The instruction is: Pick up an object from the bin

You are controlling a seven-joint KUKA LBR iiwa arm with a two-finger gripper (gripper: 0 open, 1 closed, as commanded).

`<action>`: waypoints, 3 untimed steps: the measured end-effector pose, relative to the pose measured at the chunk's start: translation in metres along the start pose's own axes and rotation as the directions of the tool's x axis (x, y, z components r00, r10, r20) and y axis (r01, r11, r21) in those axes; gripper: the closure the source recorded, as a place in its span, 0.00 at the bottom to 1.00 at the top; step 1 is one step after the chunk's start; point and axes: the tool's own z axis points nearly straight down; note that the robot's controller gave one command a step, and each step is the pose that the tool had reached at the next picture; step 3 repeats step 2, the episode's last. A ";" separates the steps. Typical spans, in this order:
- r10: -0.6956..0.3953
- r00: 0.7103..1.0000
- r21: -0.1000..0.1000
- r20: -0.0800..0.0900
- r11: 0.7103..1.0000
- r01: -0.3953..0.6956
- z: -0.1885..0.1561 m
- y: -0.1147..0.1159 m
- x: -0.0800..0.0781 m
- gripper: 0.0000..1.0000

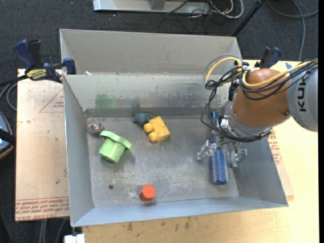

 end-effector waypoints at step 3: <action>-0.010 1.000 0.008 -0.001 1.000 0.010 -0.124 -0.007 0.019 1.00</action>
Offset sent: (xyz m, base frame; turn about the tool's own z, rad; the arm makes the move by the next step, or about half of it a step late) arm 0.0000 0.0000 0.0000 0.0000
